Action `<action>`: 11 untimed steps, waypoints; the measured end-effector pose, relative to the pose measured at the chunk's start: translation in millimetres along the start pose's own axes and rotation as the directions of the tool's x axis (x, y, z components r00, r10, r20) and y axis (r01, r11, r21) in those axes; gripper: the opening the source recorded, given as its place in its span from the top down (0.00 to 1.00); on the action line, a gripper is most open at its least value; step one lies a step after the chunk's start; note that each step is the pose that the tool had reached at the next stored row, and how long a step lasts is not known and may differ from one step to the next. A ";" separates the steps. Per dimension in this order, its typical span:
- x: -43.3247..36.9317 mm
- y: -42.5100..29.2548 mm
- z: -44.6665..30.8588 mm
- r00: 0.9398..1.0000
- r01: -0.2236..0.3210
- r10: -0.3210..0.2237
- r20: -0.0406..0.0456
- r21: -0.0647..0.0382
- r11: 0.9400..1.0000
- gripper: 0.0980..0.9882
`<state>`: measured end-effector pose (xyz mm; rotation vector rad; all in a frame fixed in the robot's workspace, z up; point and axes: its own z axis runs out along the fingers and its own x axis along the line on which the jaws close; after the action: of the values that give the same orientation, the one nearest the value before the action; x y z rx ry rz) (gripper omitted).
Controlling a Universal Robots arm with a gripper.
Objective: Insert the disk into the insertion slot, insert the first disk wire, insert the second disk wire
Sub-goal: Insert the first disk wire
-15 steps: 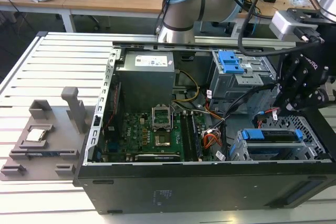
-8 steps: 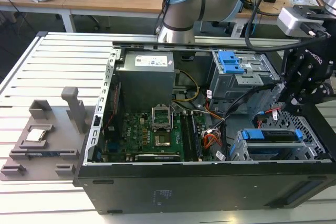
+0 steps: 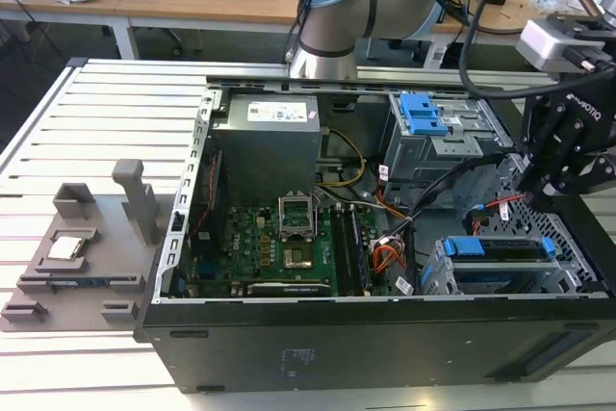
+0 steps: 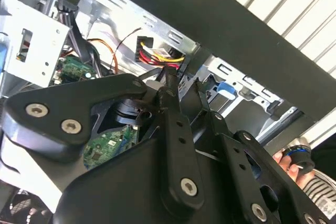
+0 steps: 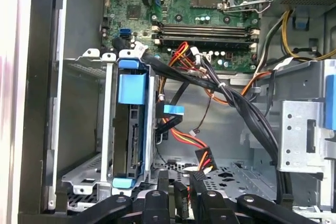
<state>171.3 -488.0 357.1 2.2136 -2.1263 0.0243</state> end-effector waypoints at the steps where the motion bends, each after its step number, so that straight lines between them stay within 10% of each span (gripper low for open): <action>1: 0.0 -0.5 0.5 1.000 0.002 -0.002 -0.005 0.000 1.000 0.77; 9: 0.0 -0.6 0.5 1.000 0.005 -0.005 -0.014 0.000 1.000 0.79; 11: 0.0 -0.6 0.7 1.000 0.005 -0.005 -0.015 0.000 1.000 0.92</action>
<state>171.9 -488.0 356.4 2.2116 -2.1123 0.0407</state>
